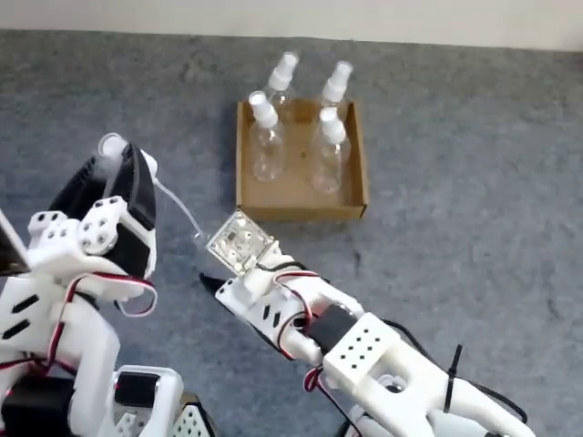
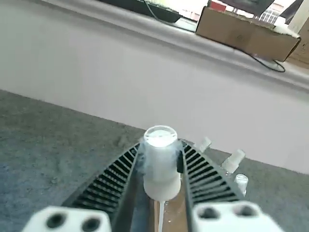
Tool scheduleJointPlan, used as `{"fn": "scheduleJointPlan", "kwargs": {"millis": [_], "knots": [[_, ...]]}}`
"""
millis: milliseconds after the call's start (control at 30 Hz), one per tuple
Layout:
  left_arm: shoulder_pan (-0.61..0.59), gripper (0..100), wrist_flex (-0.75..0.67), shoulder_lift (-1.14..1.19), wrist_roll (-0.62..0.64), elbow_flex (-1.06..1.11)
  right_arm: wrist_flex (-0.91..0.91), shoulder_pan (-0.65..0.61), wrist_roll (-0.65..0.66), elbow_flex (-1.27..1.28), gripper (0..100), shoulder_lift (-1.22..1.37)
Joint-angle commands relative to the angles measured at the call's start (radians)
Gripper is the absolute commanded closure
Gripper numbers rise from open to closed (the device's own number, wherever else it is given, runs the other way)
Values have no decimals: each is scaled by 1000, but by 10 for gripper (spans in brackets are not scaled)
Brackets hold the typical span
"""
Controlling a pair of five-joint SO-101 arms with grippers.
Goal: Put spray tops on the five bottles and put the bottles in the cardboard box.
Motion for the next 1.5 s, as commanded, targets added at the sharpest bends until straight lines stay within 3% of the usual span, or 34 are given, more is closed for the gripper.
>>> {"fn": "scheduleJointPlan", "kwargs": {"millis": [0,300,567,833,1200,1467], "knots": [[13,996,-29,1,5,21,-24,-10,-12,-10,995,-35],[12,996,-91,8,3,50,-21,-10,-12,-8,995,-41],[-31,996,-89,1,6,54,-18,-8,-9,101,995,-254],[50,996,-68,-1,6,97,-18,-8,-12,113,995,-265],[65,996,-46,-1,5,223,-22,16,-14,113,995,-268],[68,996,-43,-1,-51,36,-22,53,-14,116,995,-262]]}}
